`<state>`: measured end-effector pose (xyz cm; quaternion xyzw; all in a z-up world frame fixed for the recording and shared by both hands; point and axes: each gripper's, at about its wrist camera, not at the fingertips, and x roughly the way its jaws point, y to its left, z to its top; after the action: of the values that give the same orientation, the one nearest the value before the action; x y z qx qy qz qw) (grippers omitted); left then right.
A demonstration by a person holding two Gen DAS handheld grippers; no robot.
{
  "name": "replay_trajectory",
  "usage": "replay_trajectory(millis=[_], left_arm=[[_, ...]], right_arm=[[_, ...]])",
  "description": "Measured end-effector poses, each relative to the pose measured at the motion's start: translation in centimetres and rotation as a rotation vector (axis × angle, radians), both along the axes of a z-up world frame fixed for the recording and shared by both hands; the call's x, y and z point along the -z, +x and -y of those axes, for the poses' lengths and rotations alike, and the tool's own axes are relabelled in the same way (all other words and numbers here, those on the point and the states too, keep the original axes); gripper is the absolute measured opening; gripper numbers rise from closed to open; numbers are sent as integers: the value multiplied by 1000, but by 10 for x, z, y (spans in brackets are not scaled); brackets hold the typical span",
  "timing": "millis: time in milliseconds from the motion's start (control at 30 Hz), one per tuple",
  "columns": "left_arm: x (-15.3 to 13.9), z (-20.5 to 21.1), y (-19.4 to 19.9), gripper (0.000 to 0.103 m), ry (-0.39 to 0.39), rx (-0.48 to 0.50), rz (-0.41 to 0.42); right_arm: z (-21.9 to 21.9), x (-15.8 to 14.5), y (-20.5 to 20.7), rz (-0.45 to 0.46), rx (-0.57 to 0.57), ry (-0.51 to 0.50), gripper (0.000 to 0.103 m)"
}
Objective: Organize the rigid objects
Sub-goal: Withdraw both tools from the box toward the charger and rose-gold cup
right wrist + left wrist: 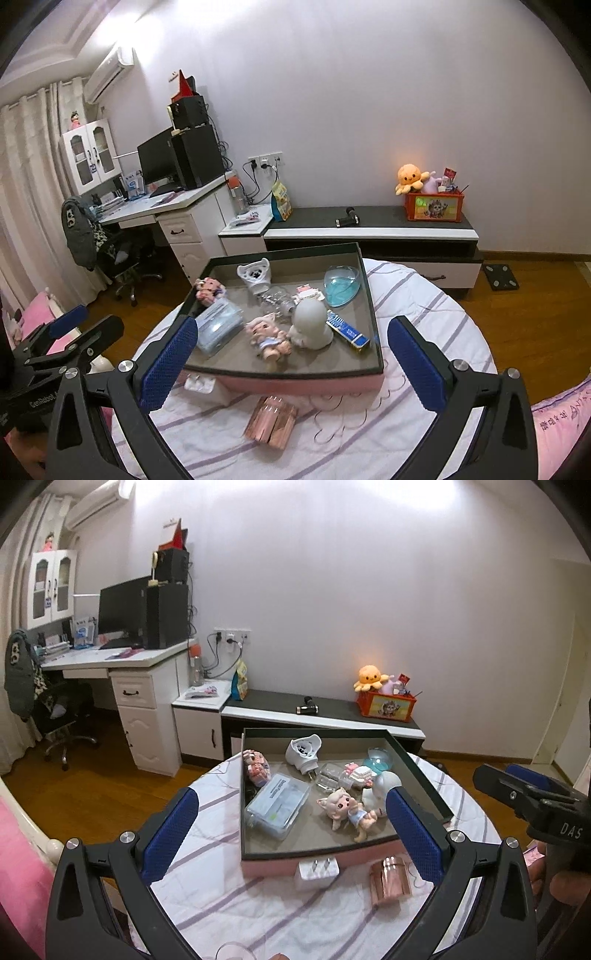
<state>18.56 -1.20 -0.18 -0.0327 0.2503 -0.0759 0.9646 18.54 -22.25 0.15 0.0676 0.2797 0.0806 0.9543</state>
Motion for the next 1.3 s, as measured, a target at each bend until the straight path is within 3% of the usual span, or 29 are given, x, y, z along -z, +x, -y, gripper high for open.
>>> replay_trajectory(millis=[467,1300], left_arm=[[6,-7,-64,103,3,-22,-7],[16,-6,-88,103,14,-19,-31]], right_arm=[[-2,-1,-71,26,54,-38,103],[-3,21,-93,-17,88,-67,103]])
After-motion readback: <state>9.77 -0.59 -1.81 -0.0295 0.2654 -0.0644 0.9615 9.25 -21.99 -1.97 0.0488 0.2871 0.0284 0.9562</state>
